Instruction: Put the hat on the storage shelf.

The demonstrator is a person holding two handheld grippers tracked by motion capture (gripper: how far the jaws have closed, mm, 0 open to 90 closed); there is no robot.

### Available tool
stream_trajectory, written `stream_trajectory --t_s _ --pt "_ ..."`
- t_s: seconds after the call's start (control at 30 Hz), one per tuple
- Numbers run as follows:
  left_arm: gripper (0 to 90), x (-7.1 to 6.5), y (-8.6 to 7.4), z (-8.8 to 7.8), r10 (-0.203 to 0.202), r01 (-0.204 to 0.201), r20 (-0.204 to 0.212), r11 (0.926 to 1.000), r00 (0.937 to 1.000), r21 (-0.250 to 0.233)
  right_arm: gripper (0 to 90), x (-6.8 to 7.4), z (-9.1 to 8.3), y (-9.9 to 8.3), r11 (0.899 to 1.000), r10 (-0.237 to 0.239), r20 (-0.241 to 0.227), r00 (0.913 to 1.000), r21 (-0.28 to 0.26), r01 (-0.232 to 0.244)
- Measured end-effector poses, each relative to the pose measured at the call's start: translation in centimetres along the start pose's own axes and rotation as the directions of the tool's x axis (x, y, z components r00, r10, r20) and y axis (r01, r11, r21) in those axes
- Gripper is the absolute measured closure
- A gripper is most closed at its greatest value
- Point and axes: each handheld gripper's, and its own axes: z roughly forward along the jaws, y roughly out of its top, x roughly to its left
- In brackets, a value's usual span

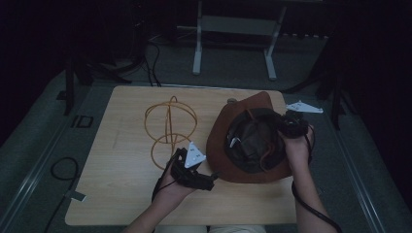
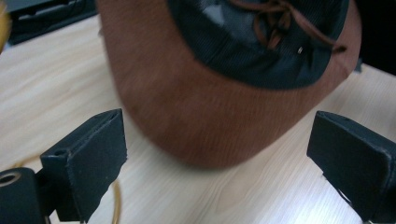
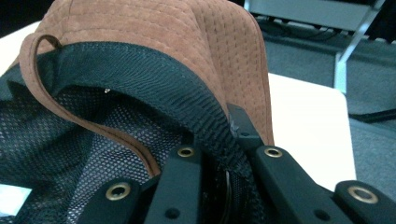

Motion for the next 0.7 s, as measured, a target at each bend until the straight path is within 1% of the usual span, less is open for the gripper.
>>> stream_trajectory --t_s 0.03,0.07,0.1,0.13,0.17,0.23,0.27,0.3,0.33,0.4,0.43,0.5,0.53,0.6,0.7 --pt "5.3 -0.2 0.6 0.2 0.003 -0.003 0.008 1.0000 1.0000 -0.008 84.7 0.0 -0.3 0.0 1.000 0.007 -0.002 1.0000 -0.011 -0.007" --pt "5.3 -0.4 1.1 0.4 0.008 -0.008 0.013 0.9999 0.9999 -0.013 84.7 0.0 -0.3 0.0 1.000 0.007 -0.002 1.0000 -0.011 -0.007" --pt "5.3 -0.7 1.8 0.7 0.023 -0.023 0.011 0.9997 0.9997 -0.013 84.6 -0.1 -1.1 0.1 0.999 0.013 -0.004 0.9999 -0.034 -0.014" --pt "5.3 -0.8 2.2 0.9 0.029 -0.029 0.011 0.9995 0.9995 -0.014 84.6 -0.1 -1.1 0.1 0.999 0.013 -0.004 0.9999 -0.034 -0.014" --pt "5.3 -0.9 2.8 1.2 0.035 -0.035 0.011 0.9993 0.9993 -0.015 84.6 -0.1 -1.7 0.2 0.999 0.012 -0.003 0.9999 -0.044 -0.012" --pt "5.3 -1.0 3.8 1.8 0.043 -0.043 0.007 0.9989 0.9990 -0.018 84.6 0.0 -2.0 0.2 0.999 0.007 0.002 1.0000 -0.049 -0.007" --pt "5.3 -1.1 4.2 2.1 0.046 -0.046 -0.003 0.9988 0.9989 -0.018 84.6 0.0 -2.2 0.2 0.999 0.005 0.002 1.0000 -0.052 -0.004" --pt "5.3 -1.1 4.8 2.5 0.044 -0.044 -0.004 0.9987 0.9990 -0.025 84.6 0.0 -2.5 0.2 0.999 0.003 -0.002 1.0000 -0.054 -0.003" --pt "5.3 -1.1 5.2 2.8 0.045 -0.045 -0.010 0.9988 0.9989 -0.021 84.6 0.1 -3.0 0.3 0.998 -0.015 0.013 0.9998 -0.057 0.016" --pt "5.3 -1.2 6.0 3.3 0.056 -0.056 -0.022 0.9982 0.9982 -0.019 84.5 0.1 -3.1 0.3 0.998 -0.012 0.011 0.9999 -0.057 0.012" --pt "5.8 -1.2 6.4 3.7 0.058 -0.059 -0.035 0.9981 0.9977 -0.020 84.5 0.2 -3.4 0.3 0.998 -0.016 0.019 0.9997 -0.063 0.017" --pt "6.6 -1.3 7.3 4.3 0.049 -0.051 -0.039 0.9984 0.9980 -0.027 84.5 0.2 -3.6 0.2 0.997 -0.013 0.027 0.9996 -0.072 0.014" --pt "6.6 -1.3 7.7 4.7 0.049 -0.050 -0.050 0.9983 0.9975 -0.029 84.5 0.2 -3.6 0.2 0.997 -0.013 0.027 0.9996 -0.072 0.014" --pt "6.7 -1.4 8.4 5.6 0.050 -0.051 -0.065 0.9985 0.9966 -0.018 84.5 0.1 -3.9 0.0 0.997 -0.006 0.032 0.9995 -0.082 0.009" --pt "6.7 -1.3 9.1 7.0 0.050 -0.048 -0.091 0.9987 0.9946 0.015 84.5 0.0 -4.1 -0.2 0.996 0.006 0.027 0.9996 -0.088 -0.004"
